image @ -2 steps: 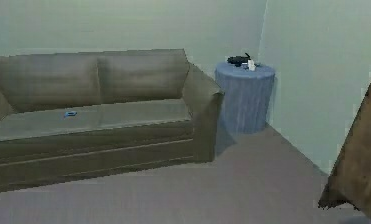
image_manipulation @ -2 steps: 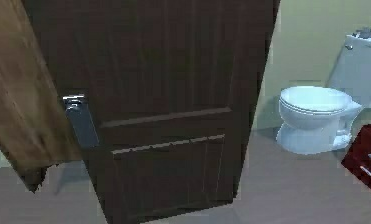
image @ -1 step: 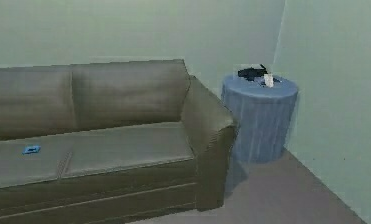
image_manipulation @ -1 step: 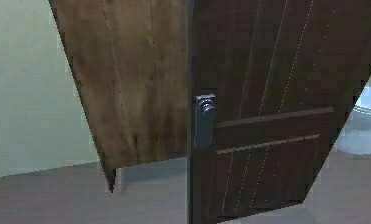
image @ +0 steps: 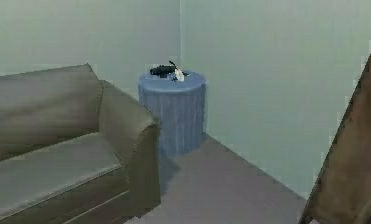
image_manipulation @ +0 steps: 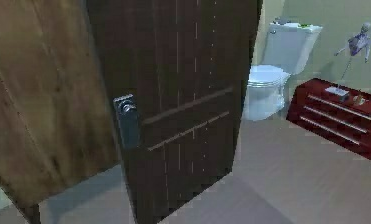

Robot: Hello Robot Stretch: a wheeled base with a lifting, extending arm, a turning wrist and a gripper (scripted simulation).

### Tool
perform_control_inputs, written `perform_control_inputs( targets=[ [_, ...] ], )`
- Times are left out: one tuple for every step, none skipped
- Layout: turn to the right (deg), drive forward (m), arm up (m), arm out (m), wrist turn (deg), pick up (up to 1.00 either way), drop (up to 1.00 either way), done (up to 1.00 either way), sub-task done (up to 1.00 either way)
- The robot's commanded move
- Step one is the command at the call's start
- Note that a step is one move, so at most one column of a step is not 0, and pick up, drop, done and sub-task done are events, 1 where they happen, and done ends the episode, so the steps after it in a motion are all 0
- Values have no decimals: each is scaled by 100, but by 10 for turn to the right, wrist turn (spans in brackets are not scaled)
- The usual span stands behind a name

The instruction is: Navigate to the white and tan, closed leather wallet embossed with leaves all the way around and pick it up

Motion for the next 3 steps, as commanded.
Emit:
perform_control_inputs(
  targets=[
    [0, 60, 0, 0, 0, 0, 0, 0, 0],
    [-450, 0, 0, 0, 0, 0, 0, 0, 0],
    [-420, 0, 0, 0, 0, 0, 0, 0, 0]
  ],
)
